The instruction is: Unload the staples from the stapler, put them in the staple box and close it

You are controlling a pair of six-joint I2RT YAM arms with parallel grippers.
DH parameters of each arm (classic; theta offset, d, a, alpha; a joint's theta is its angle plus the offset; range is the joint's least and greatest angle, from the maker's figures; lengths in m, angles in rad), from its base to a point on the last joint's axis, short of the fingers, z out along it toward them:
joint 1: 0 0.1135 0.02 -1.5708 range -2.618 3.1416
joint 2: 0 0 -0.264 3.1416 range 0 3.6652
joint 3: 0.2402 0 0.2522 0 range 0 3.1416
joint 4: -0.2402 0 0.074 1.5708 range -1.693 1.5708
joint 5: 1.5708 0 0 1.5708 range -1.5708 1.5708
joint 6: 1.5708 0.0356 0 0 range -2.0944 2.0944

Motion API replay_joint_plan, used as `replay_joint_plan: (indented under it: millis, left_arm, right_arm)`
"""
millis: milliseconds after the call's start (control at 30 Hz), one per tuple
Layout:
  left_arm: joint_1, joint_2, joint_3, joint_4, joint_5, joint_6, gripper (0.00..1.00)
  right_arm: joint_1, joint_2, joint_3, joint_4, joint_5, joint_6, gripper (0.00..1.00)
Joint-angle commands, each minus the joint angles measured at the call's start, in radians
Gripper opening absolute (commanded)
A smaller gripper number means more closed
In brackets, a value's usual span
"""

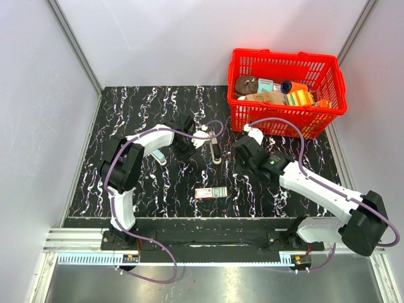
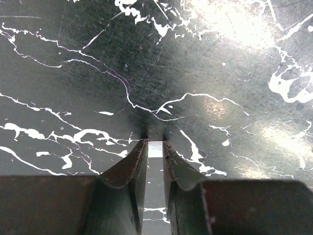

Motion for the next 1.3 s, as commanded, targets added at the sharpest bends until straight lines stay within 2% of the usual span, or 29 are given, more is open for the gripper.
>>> replay_joint_plan:
  millis: [0, 267, 467, 633, 767, 833, 967, 1033, 1133, 1167, 1267]
  left_arm:
    - [-0.006, -0.023, 0.007, -0.032, 0.045, -0.024, 0.18]
    - [-0.017, -0.06, 0.01, -0.062, 0.06, -0.039, 0.14]
    - [-0.015, -0.142, 0.084, -0.127, 0.143, -0.07, 0.12]
    - [0.002, -0.245, 0.165, -0.145, 0.331, -0.146, 0.12]
    - [0.042, -0.288, 0.231, -0.139, 0.563, -0.246, 0.13]
    - [0.072, -0.317, 0.221, -0.072, 0.699, -0.332, 0.13]
    - [0.117, -0.374, 0.135, 0.169, 0.913, -0.557, 0.13]
    - [0.135, -0.408, 0.045, 0.422, 1.025, -0.763, 0.14]
    - [0.146, -0.449, -0.129, 1.048, 1.105, -1.226, 0.15]
    - [0.146, -0.451, -0.17, 1.265, 1.116, -1.442, 0.15]
    - [0.146, -0.399, -0.24, 1.87, 1.113, -1.92, 0.15]
  right_arm:
    - [-0.009, -0.033, 0.005, 0.015, 0.012, -0.007, 0.38]
    - [-0.009, -0.04, 0.017, 0.008, 0.015, -0.007, 0.38]
    - [-0.009, -0.047, 0.032, 0.002, 0.015, -0.01, 0.38]
    - [-0.01, -0.061, 0.073, 0.002, 0.015, -0.021, 0.38]
    - [-0.009, -0.092, 0.116, 0.021, -0.005, -0.041, 0.39]
    - [-0.009, -0.112, 0.135, 0.052, -0.025, -0.055, 0.41]
    - [-0.009, -0.167, 0.152, 0.132, -0.109, -0.073, 0.46]
    - [-0.009, -0.188, 0.152, 0.181, -0.161, -0.076, 0.49]
    - [-0.009, -0.208, 0.147, 0.274, -0.254, -0.07, 0.53]
    - [-0.009, -0.213, 0.146, 0.3, -0.287, -0.066, 0.54]
    - [-0.007, -0.205, 0.155, 0.362, -0.35, -0.052, 0.54]
